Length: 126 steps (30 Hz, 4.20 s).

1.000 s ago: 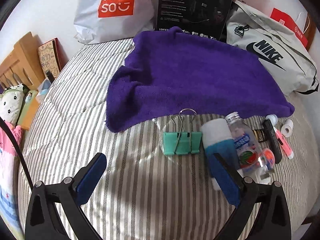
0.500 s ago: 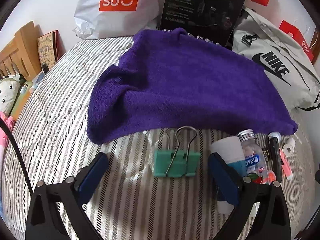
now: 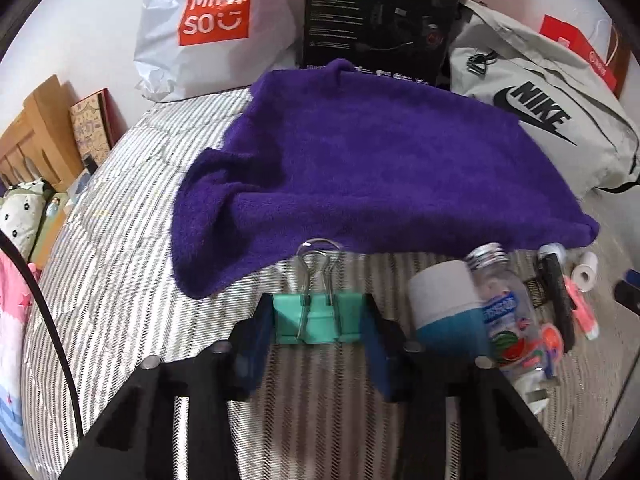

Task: Organize rigid objects
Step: 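Grasp the green binder clip with the left tool while the right tool grasps the white tape roll, then carry the clip and tape roll onto the purple towel and open both tools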

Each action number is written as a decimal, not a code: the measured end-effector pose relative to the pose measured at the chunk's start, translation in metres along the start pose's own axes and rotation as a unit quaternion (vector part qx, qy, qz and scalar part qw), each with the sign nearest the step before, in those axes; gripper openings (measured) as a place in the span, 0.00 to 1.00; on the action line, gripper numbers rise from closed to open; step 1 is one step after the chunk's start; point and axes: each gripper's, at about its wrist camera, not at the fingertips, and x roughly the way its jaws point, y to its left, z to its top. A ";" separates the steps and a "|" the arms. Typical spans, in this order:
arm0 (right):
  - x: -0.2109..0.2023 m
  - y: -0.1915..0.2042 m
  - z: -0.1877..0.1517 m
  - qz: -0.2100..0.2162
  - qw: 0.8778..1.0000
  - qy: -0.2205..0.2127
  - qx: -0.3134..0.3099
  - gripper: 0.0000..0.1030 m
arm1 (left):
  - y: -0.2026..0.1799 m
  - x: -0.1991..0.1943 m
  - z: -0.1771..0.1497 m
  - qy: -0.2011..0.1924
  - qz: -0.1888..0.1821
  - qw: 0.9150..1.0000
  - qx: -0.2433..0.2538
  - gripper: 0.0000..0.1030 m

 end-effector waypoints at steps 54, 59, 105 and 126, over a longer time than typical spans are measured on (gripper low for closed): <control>-0.020 0.032 0.082 0.081 0.994 -0.047 -0.054 0.30 | 0.007 -0.062 0.073 -0.076 -0.054 0.995 0.021 0.38; -0.002 0.035 0.110 0.090 0.993 -0.048 -0.055 0.30 | -0.005 -0.042 0.103 -0.076 -0.061 0.995 0.031 0.38; 0.169 0.068 0.204 0.035 0.993 0.039 -0.102 0.31 | -0.064 0.119 0.182 0.041 -0.009 0.997 0.064 0.39; 0.054 0.056 0.148 0.055 0.995 0.012 -0.085 0.70 | -0.046 0.026 0.135 0.032 -0.032 0.998 0.042 0.60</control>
